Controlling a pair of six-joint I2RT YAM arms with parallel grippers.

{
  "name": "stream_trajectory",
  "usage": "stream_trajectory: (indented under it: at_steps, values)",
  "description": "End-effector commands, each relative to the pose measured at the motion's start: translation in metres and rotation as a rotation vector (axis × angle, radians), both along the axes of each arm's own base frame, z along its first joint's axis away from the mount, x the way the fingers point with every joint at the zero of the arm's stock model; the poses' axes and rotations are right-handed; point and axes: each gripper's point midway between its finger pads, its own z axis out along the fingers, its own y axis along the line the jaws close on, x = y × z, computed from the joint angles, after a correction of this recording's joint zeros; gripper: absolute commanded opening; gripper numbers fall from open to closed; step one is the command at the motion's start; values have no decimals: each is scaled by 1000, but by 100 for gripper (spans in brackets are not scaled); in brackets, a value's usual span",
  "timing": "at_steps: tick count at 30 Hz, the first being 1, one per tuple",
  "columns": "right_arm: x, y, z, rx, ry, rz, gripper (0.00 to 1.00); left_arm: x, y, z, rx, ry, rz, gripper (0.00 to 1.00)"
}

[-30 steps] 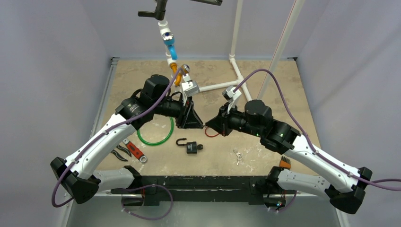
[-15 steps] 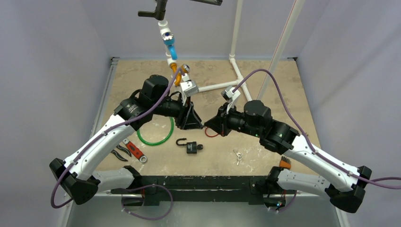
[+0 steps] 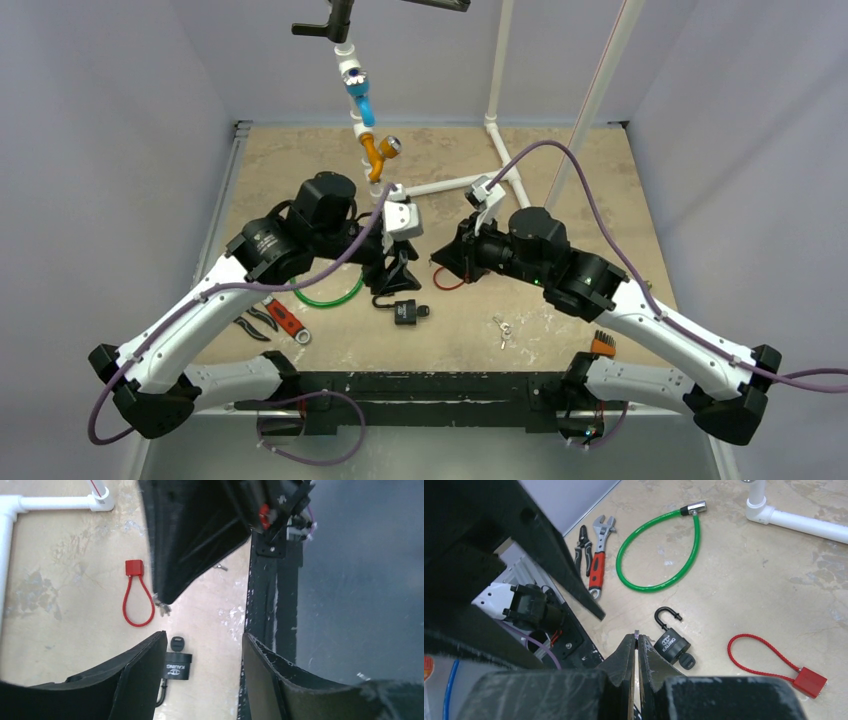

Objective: Unlock with the key
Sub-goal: Pick up the key from the center of the board.

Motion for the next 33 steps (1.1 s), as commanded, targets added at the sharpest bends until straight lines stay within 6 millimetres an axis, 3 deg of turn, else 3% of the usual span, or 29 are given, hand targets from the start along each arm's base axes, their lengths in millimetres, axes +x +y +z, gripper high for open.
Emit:
stream_trajectory:
  at_steps: [1,7,13,20,23,28,33]
  values:
    - [6,-1,19,19,-15,-40,0,11,7,-9,119,-272,-12,56]
    - [7,-1,17,18,-5,-53,0,29,3,-15,136,-295,81,56]
    - [0,4,24,59,-4,-14,0,35,2,-31,136,-207,167,58]
    - [-11,16,39,140,-1,64,0,9,-16,-14,-13,-29,36,61]
    - [-15,16,48,191,-4,73,0,4,-18,-16,-12,-19,-1,48]
    - [-26,18,52,266,32,109,0,1,-14,-15,-12,-35,-15,13]
    - [-29,20,47,286,59,118,0,0,-14,-10,-25,-49,-24,6]
